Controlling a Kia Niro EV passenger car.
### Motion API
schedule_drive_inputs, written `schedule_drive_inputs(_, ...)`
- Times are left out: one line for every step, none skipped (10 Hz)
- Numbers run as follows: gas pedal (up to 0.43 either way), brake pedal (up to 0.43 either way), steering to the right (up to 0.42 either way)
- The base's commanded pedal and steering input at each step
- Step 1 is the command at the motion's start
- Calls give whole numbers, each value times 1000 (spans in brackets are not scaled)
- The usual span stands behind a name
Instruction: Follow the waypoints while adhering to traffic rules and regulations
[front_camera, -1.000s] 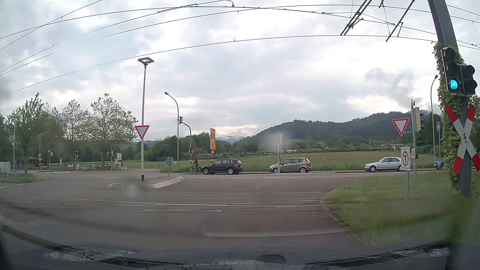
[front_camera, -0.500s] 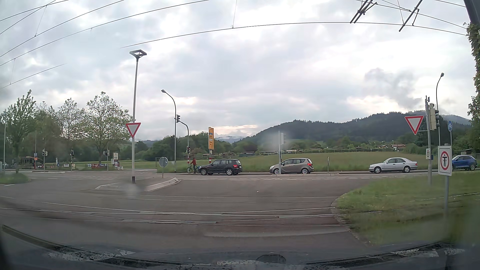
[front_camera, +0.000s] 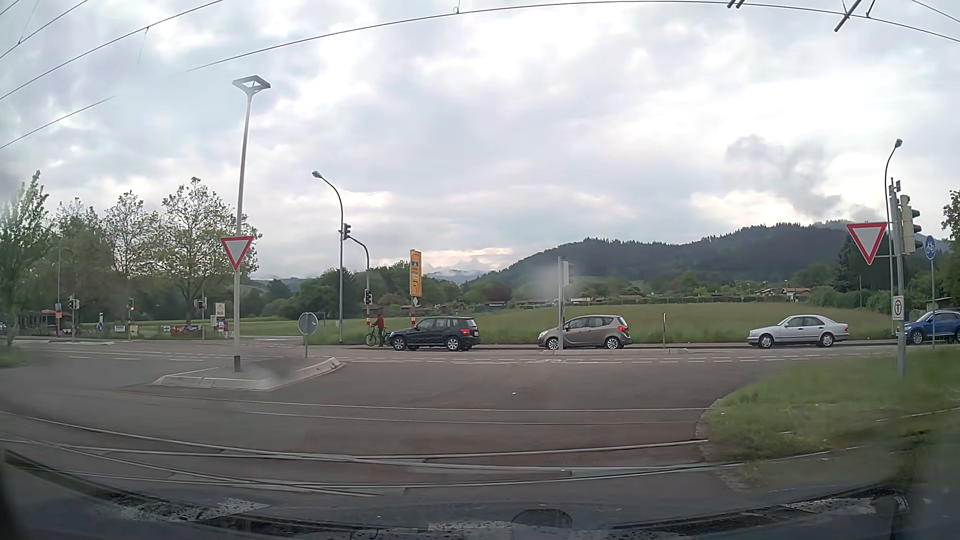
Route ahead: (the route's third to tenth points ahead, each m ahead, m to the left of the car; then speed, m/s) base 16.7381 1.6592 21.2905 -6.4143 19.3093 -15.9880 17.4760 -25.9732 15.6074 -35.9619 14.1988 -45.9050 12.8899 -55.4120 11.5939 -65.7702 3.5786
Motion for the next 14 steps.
schedule_drive_inputs(197, 0, 32)
schedule_drive_inputs(189, 0, 41)
schedule_drive_inputs(157, 0, 56)
schedule_drive_inputs(118, 0, 74)
schedule_drive_inputs(79, 0, 90)
schedule_drive_inputs(67, 0, 102)
schedule_drive_inputs(67, 0, 116)
schedule_drive_inputs(67, 0, 126)
schedule_drive_inputs(67, 0, 141)
schedule_drive_inputs(67, 0, 158)
schedule_drive_inputs(59, 0, 168)
schedule_drive_inputs(59, 0, 181)
schedule_drive_inputs(59, 0, 194)
schedule_drive_inputs(59, 0, 204)
